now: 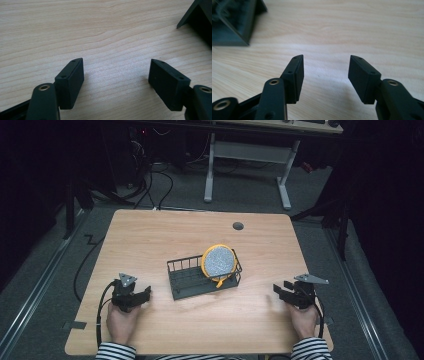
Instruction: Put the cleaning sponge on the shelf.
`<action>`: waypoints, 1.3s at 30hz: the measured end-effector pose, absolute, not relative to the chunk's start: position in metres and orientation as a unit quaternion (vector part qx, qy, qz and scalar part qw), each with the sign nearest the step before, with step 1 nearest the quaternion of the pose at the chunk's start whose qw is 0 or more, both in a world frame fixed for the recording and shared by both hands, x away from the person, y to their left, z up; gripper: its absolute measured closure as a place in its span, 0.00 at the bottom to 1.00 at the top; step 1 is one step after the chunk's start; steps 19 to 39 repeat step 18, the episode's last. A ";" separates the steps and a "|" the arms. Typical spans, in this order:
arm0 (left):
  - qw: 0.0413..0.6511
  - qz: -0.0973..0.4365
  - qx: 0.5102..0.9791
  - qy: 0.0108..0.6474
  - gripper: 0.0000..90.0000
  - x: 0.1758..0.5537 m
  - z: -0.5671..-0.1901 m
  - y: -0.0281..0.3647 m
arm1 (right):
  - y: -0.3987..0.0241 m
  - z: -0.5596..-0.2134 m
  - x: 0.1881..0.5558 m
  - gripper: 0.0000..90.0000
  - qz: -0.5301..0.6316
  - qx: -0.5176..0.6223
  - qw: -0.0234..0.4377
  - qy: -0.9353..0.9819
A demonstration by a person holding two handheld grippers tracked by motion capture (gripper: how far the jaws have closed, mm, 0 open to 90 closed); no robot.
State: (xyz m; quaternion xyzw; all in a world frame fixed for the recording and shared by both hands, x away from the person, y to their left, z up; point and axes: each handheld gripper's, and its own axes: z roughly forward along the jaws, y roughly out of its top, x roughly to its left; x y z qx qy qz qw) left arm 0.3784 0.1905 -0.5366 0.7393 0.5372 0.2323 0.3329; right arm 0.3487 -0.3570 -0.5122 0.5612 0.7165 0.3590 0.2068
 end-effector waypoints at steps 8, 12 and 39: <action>0.333 0.232 0.739 0.537 0.32 0.378 -0.537 0.191 | -0.347 -0.530 0.345 0.48 0.315 0.549 0.245 0.734; 0.333 0.232 0.739 0.537 0.32 0.378 -0.537 0.190 | -0.346 -0.530 0.345 0.46 0.312 0.551 0.247 0.733; 0.333 0.232 0.739 0.537 0.32 0.378 -0.537 0.191 | -0.346 -0.530 0.346 0.45 0.311 0.552 0.248 0.733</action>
